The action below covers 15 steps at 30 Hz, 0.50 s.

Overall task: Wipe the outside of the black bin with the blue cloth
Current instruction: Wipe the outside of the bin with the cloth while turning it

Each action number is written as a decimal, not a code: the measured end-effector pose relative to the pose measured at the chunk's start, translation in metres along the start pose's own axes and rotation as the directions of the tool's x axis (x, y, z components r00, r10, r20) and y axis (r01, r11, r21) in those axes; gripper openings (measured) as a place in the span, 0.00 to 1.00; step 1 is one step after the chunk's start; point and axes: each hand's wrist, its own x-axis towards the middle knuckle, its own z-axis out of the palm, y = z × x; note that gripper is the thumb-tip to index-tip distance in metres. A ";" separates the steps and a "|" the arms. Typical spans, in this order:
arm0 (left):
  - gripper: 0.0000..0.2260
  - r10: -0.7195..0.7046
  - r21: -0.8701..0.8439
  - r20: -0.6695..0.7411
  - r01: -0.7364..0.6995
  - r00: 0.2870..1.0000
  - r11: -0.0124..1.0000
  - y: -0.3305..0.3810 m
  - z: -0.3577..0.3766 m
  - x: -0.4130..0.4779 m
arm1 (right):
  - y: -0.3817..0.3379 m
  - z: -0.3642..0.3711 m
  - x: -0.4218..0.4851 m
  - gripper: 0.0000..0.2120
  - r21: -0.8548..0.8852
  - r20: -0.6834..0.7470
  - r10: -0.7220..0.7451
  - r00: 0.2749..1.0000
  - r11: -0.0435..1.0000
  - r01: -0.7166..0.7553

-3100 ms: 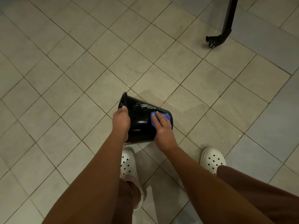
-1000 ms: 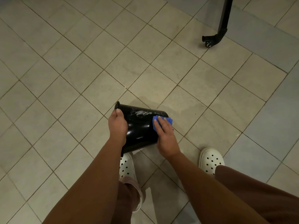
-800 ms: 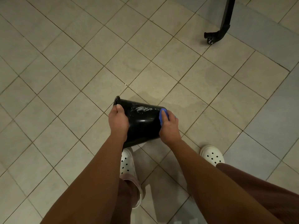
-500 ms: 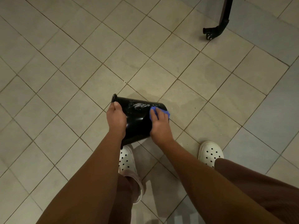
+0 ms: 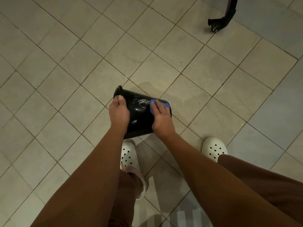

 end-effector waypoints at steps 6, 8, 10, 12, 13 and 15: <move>0.15 0.124 0.071 0.044 -0.127 0.991 0.989 0.000 0.005 -0.003 | 0.019 -0.011 0.003 0.37 0.040 0.069 0.307 0.949 0.950 -0.310; 0.14 0.120 0.072 0.040 -0.123 0.992 0.990 0.000 0.005 -0.002 | 0.005 -0.005 -0.005 0.35 0.047 0.015 0.324 0.946 0.945 -0.324; 0.14 0.106 0.061 0.040 -0.108 0.994 0.992 -0.002 0.004 0.000 | -0.008 0.002 -0.010 0.34 0.051 -0.043 0.245 0.969 0.969 -0.243; 0.14 0.095 0.047 0.041 -0.097 0.995 0.994 -0.004 0.003 0.000 | -0.009 0.002 -0.007 0.34 0.031 -0.055 0.123 0.991 0.992 -0.121; 0.14 0.097 0.045 0.039 -0.099 0.994 0.994 -0.004 0.003 0.000 | -0.006 -0.001 -0.002 0.34 0.020 -0.038 0.076 0.996 0.997 -0.075; 0.14 0.117 0.048 0.046 -0.119 0.992 0.992 -0.006 0.003 0.001 | 0.007 -0.007 0.007 0.34 0.026 0.012 0.060 0.998 0.998 -0.060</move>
